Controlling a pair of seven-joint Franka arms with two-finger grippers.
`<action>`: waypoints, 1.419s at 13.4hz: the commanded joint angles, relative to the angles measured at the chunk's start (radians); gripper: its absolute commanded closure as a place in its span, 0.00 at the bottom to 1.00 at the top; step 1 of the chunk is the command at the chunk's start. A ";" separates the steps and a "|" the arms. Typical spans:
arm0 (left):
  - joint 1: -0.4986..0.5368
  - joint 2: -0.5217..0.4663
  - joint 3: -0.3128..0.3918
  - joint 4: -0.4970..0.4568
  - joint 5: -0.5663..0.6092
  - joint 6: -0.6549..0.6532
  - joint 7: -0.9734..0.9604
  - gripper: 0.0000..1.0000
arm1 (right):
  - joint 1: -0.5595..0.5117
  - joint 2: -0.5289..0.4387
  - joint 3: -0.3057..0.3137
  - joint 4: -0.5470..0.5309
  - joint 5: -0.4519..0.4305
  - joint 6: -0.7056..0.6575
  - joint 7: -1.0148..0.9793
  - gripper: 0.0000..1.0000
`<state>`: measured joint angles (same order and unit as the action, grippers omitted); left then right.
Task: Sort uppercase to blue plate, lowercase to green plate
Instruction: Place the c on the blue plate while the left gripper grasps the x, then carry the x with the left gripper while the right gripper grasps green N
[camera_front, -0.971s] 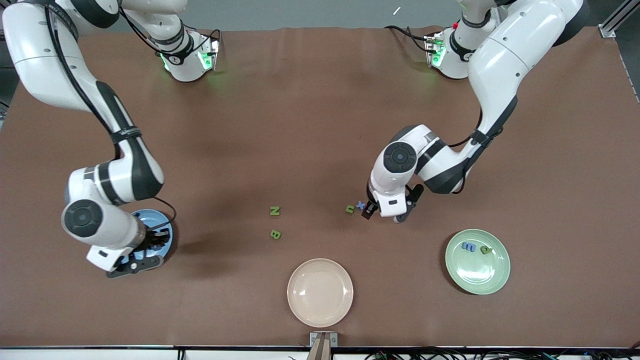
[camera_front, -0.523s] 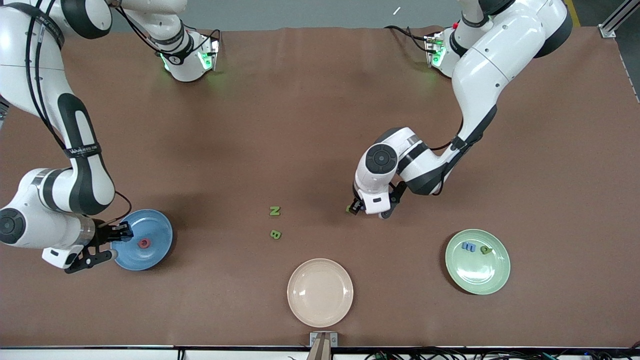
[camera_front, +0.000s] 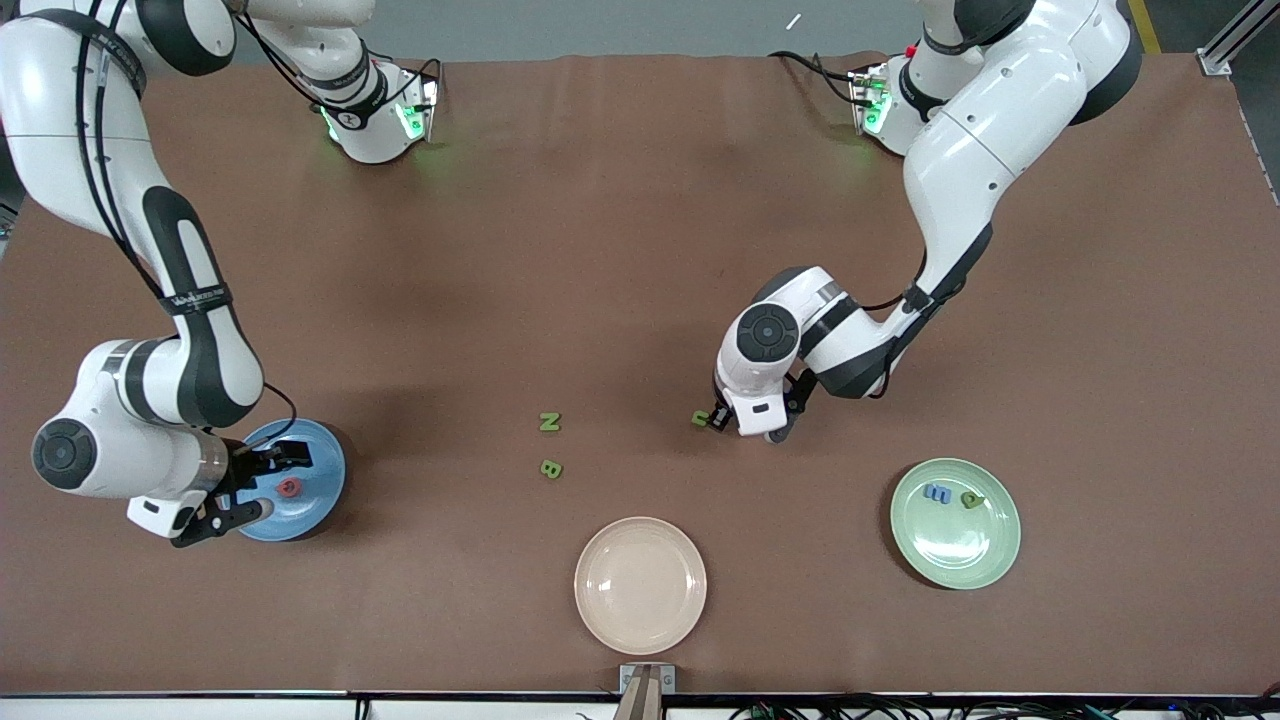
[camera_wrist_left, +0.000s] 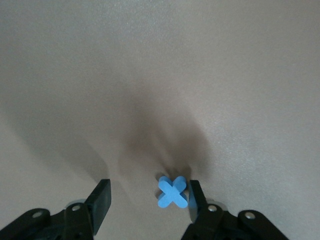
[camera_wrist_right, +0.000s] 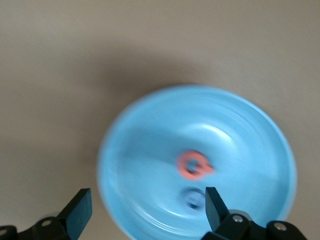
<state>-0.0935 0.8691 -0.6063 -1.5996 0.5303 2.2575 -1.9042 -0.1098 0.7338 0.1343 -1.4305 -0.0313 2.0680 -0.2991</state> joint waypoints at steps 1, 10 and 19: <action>-0.009 0.013 0.003 0.018 -0.007 -0.003 -0.004 0.34 | 0.120 -0.022 0.004 -0.002 0.017 0.015 0.224 0.00; -0.022 0.041 0.011 0.046 0.005 0.011 0.016 0.71 | 0.476 0.029 -0.009 -0.063 -0.004 0.262 0.765 0.00; 0.130 -0.064 0.019 0.081 0.019 -0.051 0.316 0.99 | 0.536 0.029 -0.007 -0.189 -0.001 0.340 0.857 0.18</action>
<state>-0.0213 0.8469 -0.5875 -1.5028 0.5385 2.2448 -1.6967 0.4106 0.7849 0.1337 -1.5883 -0.0297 2.3990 0.5292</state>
